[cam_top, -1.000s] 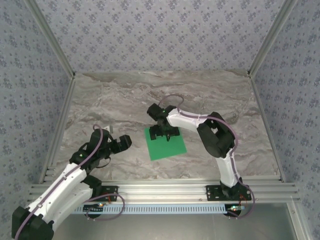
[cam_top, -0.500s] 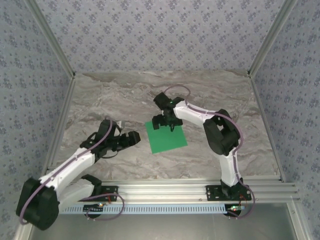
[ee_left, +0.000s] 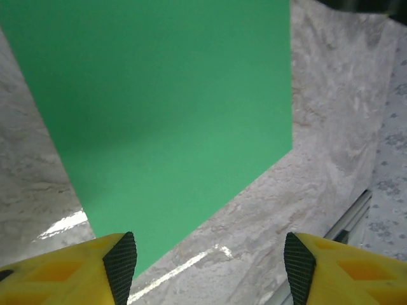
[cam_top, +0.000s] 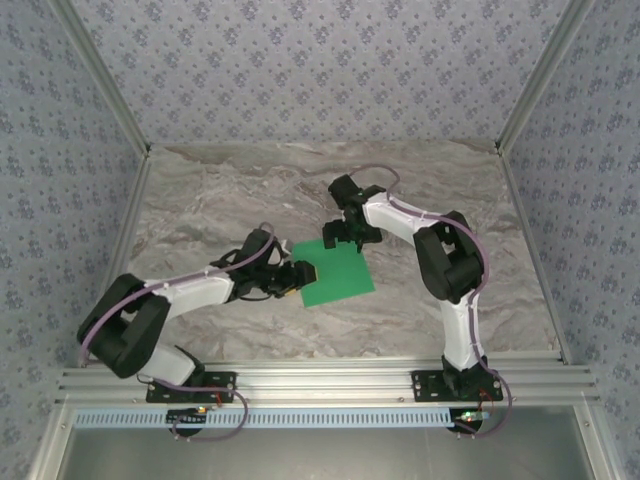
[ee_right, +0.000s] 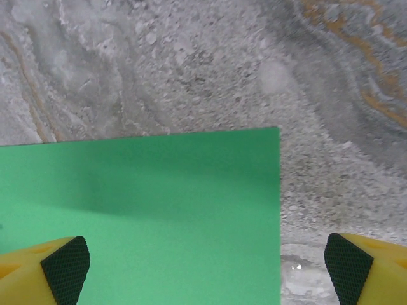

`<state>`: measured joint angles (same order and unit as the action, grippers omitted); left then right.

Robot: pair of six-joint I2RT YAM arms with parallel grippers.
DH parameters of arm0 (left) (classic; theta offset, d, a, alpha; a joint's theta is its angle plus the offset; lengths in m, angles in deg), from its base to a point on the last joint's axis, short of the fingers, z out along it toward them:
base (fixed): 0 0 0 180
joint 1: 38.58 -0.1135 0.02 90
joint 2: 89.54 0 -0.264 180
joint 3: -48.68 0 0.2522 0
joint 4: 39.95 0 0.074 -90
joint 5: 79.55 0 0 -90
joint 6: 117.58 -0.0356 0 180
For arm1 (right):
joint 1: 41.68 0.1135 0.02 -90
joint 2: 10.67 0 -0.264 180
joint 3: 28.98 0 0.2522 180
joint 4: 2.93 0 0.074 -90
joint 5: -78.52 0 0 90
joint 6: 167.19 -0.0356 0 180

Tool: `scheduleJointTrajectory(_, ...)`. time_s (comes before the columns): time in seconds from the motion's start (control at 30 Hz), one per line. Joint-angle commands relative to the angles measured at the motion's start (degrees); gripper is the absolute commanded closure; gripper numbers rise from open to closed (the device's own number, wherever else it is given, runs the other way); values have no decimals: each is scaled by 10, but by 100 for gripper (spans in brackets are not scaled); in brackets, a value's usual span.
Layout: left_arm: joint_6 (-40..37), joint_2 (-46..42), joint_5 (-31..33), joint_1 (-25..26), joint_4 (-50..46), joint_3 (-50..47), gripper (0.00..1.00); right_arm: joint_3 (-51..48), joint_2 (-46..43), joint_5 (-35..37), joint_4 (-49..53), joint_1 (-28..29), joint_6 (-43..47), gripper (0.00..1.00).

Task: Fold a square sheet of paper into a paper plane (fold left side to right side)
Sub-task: Pick up the square sheet of paper from the center of the table.

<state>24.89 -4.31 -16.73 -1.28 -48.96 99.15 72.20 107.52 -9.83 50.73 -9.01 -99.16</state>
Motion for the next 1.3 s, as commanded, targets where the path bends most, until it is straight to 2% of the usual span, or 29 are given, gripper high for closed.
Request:
scheduleJointTrajectory(0.0,11,32,18,13,13,27,37,-14,6,-20,2,5,-3,0)
scheduleJointTrajectory(0.5,17,86,67,26,-22,29,44,-67,-8,-89,-13,44,-21,2)
scheduleJointTrajectory(0.8,17,93,79,25,-23,28,49,-77,-28,-97,-5,79,-19,2)
scheduleJointTrajectory(0.93,15,86,81,25,-24,28,49,-83,-29,-102,0,84,-16,11)
scheduleJointTrajectory(1.03,9,74,81,25,-26,29,49,-91,-35,-107,-2,85,-14,21)
scheduleJointTrajectory(1.2,-18,26,82,15,-57,40,47,-111,-63,-125,-17,82,-9,49)
scheduleJointTrajectory(1.27,-25,-1,71,-3,-61,37,45,-125,-82,-147,-35,76,-10,56)
